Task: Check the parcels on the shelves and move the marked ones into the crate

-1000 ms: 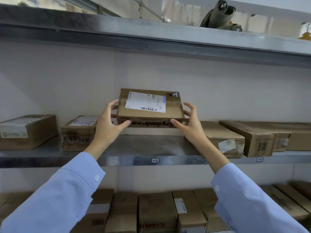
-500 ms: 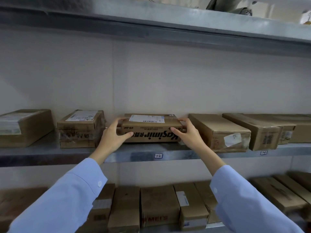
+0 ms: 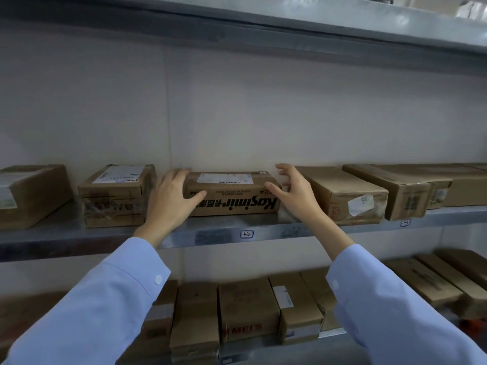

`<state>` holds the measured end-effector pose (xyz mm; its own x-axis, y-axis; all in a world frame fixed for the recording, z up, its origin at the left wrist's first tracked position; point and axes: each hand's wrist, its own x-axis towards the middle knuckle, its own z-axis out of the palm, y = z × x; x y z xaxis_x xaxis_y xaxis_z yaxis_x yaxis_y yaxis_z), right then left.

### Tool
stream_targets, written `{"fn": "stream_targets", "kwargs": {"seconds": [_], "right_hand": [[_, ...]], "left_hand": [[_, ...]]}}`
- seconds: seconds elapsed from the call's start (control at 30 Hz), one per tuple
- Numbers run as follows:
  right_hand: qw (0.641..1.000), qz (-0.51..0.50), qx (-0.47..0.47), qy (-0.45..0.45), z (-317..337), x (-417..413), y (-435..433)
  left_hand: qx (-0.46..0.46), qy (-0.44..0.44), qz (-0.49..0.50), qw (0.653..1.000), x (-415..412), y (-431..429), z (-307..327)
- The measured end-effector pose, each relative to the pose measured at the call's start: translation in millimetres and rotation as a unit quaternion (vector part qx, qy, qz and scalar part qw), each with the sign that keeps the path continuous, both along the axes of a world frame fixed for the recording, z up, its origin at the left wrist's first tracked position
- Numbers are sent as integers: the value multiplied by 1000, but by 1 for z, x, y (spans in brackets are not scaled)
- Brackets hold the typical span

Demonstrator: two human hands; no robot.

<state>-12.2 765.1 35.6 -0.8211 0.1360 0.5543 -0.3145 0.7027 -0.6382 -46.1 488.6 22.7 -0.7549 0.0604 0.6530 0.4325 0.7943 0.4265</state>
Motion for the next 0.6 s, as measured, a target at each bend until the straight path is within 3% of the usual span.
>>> {"fn": "stream_targets", "kwargs": {"seconds": [0.23, 0.6], "right_hand": [[969, -49, 229, 83, 29, 24, 9], [955, -102, 278, 16, 28, 59, 126]], "left_hand": [[-116, 70, 22, 991, 7, 35, 13], [-136, 57, -28, 989, 34, 148, 10]]}}
